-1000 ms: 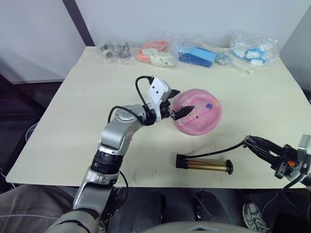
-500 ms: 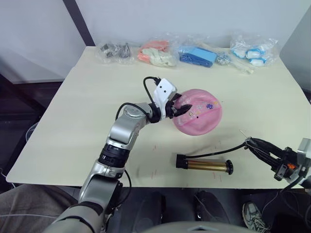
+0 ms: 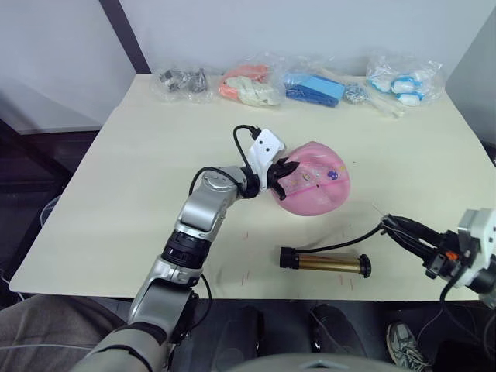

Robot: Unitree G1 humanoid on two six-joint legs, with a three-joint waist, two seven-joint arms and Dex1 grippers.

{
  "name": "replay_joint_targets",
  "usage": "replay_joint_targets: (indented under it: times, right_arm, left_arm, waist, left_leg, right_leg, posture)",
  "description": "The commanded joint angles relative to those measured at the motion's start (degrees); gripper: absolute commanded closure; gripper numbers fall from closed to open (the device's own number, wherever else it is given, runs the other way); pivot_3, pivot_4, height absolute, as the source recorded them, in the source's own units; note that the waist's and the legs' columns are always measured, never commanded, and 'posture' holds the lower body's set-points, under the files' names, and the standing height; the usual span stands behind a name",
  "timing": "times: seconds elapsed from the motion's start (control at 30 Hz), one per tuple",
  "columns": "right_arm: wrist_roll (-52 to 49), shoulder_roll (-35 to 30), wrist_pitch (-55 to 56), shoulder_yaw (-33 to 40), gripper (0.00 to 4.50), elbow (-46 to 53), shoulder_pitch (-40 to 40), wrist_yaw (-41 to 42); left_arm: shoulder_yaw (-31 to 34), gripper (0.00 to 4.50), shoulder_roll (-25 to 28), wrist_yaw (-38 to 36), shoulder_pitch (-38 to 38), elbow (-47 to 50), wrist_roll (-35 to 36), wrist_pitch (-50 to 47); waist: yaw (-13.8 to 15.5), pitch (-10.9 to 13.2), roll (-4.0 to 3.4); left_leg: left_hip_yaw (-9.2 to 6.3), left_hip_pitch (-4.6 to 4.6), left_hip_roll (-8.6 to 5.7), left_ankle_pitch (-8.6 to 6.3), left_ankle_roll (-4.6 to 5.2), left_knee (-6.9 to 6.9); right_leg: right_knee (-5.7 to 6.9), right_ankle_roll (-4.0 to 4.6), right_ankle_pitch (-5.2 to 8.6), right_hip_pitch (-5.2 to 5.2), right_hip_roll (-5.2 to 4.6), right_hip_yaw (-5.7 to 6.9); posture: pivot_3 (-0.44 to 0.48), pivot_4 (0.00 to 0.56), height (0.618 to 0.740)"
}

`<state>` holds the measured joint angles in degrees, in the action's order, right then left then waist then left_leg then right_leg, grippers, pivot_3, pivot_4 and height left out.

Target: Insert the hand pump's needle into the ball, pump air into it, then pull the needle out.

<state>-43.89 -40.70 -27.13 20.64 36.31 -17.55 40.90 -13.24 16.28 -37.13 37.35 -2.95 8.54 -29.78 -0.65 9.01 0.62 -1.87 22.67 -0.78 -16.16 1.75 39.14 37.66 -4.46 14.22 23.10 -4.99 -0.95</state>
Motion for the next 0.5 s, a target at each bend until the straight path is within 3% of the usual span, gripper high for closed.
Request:
replay_joint_targets:
  times: [0.03,0.23,0.5]
  right_arm:
    - [-3.2,-3.9,-9.2,-1.3,4.18,3.6,4.1,-5.4]
    - [-10.8,-8.2,-22.8,-4.1,4.18,1.9,15.8,-11.5]
    - [-14.6,-12.4,-36.1,-9.9,4.18,-3.7,30.8,-13.1]
  left_arm:
    - [-0.4,4.46,-0.2,0.7,0.1,2.0,-1.4,2.7]
    - [-1.0,4.46,-0.7,0.7,-0.1,2.0,-2.5,3.4]
    - [-1.3,4.46,-0.9,0.4,-0.3,1.7,-3.5,4.3]
  waist:
    - [0.0,0.0,0.0]
    - [0.0,0.0,0.03]
    - [0.2,0.0,0.09]
  left_leg:
    - [0.0,0.01,-0.01,0.0,0.0,0.0]
    - [-0.02,0.05,-0.01,0.0,0.0,0.03]
    - [-0.06,0.12,-0.03,0.0,0.01,0.06]
  right_leg:
    - [0.0,0.0,0.0,0.0,-0.02,0.0]
    - [-0.01,0.0,0.0,0.0,-0.01,0.03]
    - [-0.04,0.0,0.0,0.01,-0.03,0.09]
  posture:
    - [0.0,0.15,0.736]
    - [0.0,0.15,0.736]
    - [0.0,0.15,0.736]
